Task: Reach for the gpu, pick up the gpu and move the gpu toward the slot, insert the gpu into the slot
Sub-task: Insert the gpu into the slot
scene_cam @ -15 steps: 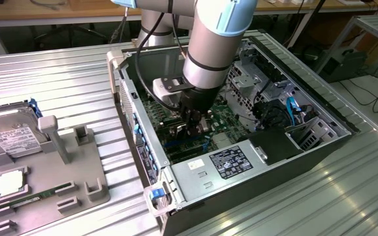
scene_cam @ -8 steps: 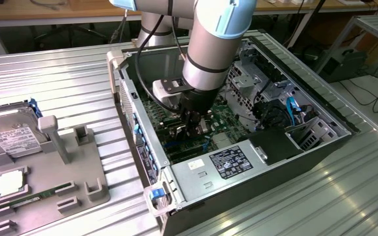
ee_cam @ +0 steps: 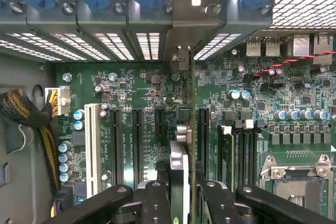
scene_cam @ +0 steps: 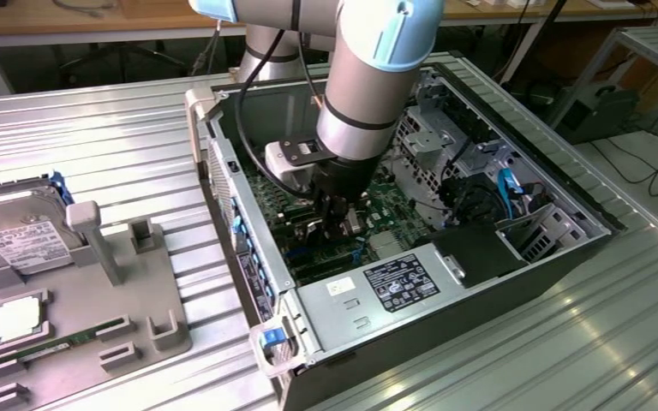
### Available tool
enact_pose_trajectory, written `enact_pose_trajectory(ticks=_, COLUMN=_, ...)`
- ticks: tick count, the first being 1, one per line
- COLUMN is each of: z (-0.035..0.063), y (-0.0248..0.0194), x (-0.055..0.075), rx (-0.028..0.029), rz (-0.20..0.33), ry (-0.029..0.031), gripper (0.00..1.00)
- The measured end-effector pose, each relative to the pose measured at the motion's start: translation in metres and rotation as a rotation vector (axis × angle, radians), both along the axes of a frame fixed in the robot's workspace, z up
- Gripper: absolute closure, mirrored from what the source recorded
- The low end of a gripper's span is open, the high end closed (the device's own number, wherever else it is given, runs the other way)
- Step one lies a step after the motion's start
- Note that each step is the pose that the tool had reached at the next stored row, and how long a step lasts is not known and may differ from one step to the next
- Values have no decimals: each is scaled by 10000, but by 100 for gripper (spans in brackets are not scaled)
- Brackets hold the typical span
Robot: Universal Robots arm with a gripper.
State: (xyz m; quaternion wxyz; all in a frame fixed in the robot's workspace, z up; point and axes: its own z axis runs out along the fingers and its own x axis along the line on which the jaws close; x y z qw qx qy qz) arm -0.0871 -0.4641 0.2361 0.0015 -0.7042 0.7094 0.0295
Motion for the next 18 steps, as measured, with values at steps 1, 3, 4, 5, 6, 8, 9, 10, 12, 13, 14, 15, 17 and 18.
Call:
enact_pose_trajectory(ticks=1, z=0, y=0, x=0, rx=0, rz=0, ry=0, gripper=72)
enact_pose_trajectory(ticks=3, z=0, y=0, x=0, rx=1, rz=0, ry=0, gripper=72)
enact_pose_trajectory(ticks=4, z=0, y=0, x=0, rx=0, rz=0, ry=0, gripper=72)
enact_pose_trajectory(ticks=5, z=0, y=0, x=0, rx=0, rz=0, ry=0, gripper=72)
enact_pose_trajectory(ticks=6, z=0, y=0, x=0, rx=1, rz=0, ry=0, gripper=72)
enact_pose_trajectory(ticks=8, z=-6, y=4, x=-1, rx=31, rz=-5, ry=-10, gripper=71)
enact_pose_trajectory(ticks=9, z=14, y=2, x=-1, rx=8, rz=-4, ry=-3, gripper=71)
enact_pose_trajectory(ticks=10, z=40, y=1, x=-1, rx=1, rz=-2, ry=-3, gripper=71)
enact_pose_trajectory(ticks=12, z=153, y=2, x=0, rx=-8, rz=0, ry=-3, gripper=65)
enact_pose_trajectory(ticks=13, z=196, y=3, x=1, rx=-9, rz=0, ry=-10, gripper=65)
enact_pose_trajectory(ticks=14, z=253, y=4, x=0, rx=-18, rz=0, ry=-14, gripper=65)
enact_pose_trajectory(ticks=15, z=304, y=5, x=0, rx=-25, rz=0, ry=-18, gripper=65)
enact_pose_trajectory(ticks=17, z=354, y=5, x=0, rx=-46, rz=0, ry=-27, gripper=65)
enact_pose_trajectory(ticks=18, z=374, y=5, x=0, rx=-50, rz=0, ry=-27, gripper=65)
